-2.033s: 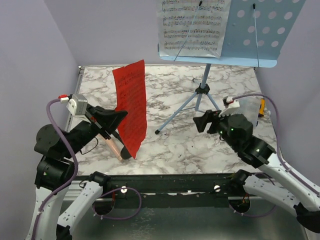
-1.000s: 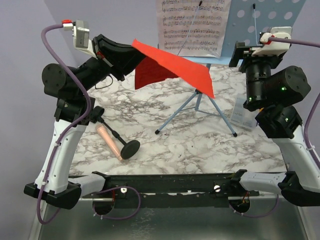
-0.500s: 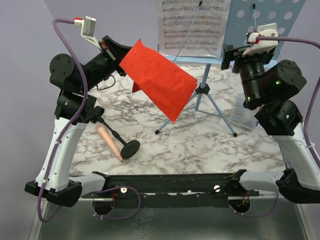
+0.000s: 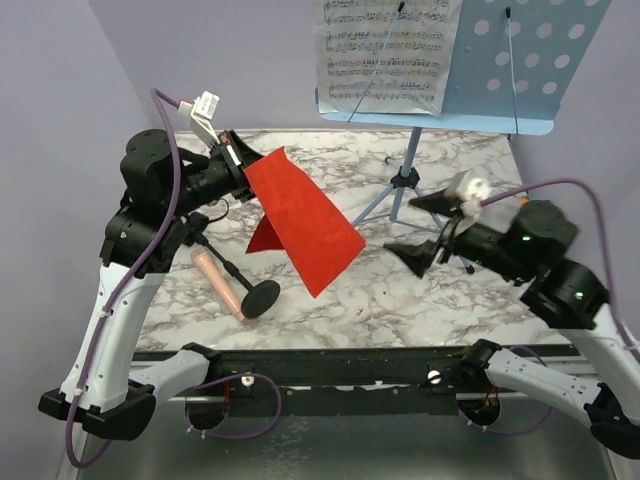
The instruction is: Set up the instrument practice props
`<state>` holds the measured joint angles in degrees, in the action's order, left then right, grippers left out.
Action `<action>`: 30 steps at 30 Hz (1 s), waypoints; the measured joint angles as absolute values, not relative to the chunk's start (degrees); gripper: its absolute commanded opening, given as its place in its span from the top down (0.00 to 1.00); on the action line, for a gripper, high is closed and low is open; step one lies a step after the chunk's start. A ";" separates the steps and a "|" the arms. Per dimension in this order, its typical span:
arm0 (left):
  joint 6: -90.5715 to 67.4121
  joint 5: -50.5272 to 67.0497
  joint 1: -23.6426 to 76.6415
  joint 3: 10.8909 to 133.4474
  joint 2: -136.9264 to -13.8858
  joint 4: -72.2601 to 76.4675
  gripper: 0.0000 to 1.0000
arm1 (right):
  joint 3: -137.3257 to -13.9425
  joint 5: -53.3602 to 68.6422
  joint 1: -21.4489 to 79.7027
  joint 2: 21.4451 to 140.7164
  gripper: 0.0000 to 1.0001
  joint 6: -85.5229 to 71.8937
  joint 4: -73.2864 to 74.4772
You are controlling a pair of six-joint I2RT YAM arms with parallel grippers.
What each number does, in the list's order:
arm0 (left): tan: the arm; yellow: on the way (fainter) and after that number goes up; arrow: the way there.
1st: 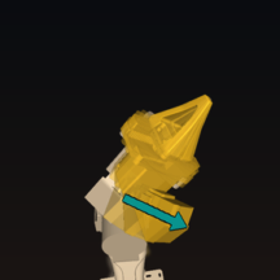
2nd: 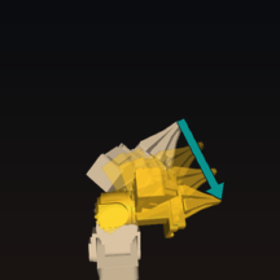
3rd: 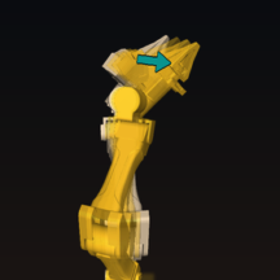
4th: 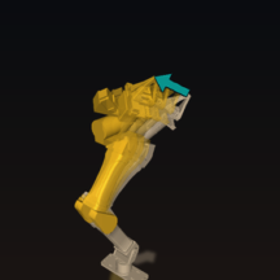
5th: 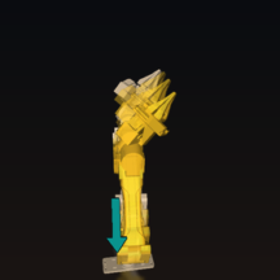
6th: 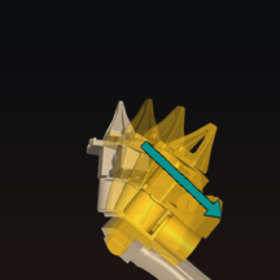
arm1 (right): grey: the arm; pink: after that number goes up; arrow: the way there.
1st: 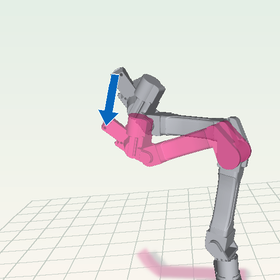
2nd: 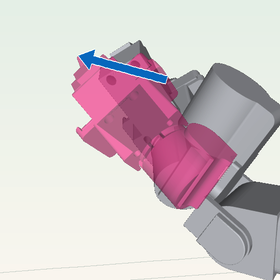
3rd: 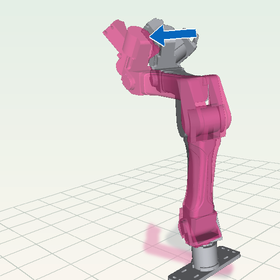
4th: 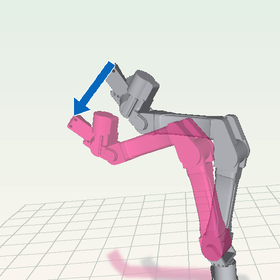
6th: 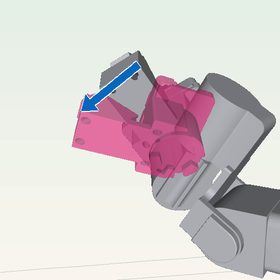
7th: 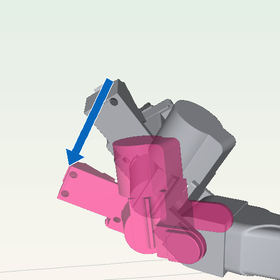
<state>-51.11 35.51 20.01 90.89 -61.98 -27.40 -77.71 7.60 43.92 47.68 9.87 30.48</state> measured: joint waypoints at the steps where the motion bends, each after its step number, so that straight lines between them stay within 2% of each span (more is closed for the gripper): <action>1: -51.57 34.89 20.01 89.78 -61.73 -28.88 1.00 | -73.47 11.40 43.92 47.03 0.00 9.23 29.47; 6: -55.90 30.52 19.99 79.79 -58.98 -35.22 1.00 | -54.04 23.86 43.94 47.44 0.00 5.02 22.90; 13: -60.88 30.00 19.99 71.07 -57.54 -38.09 1.00 | -33.95 26.02 43.94 44.82 0.01 -6.31 1.26; 16: -61.58 29.98 19.99 69.54 -57.23 -38.24 1.00 | -30.70 26.63 43.94 45.52 0.06 -12.62 -10.26; 21: -64.25 29.69 19.99 65.98 -54.50 -37.26 1.00 | -27.07 28.10 43.94 47.46 0.06 -21.96 -26.35; 25: -67.35 29.06 19.99 63.00 -52.62 -35.73 1.00 | -24.67 28.80 43.94 47.35 0.07 -24.99 -32.56; 30: -70.00 29.10 19.99 59.92 -52.31 -33.82 1.00 | -23.59 26.02 43.97 46.37 0.14 -29.69 -36.71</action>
<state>-70.00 29.10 19.99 59.92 -52.31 -33.82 -23.59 26.02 43.97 46.37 -29.69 -36.71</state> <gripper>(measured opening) 0.018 0.900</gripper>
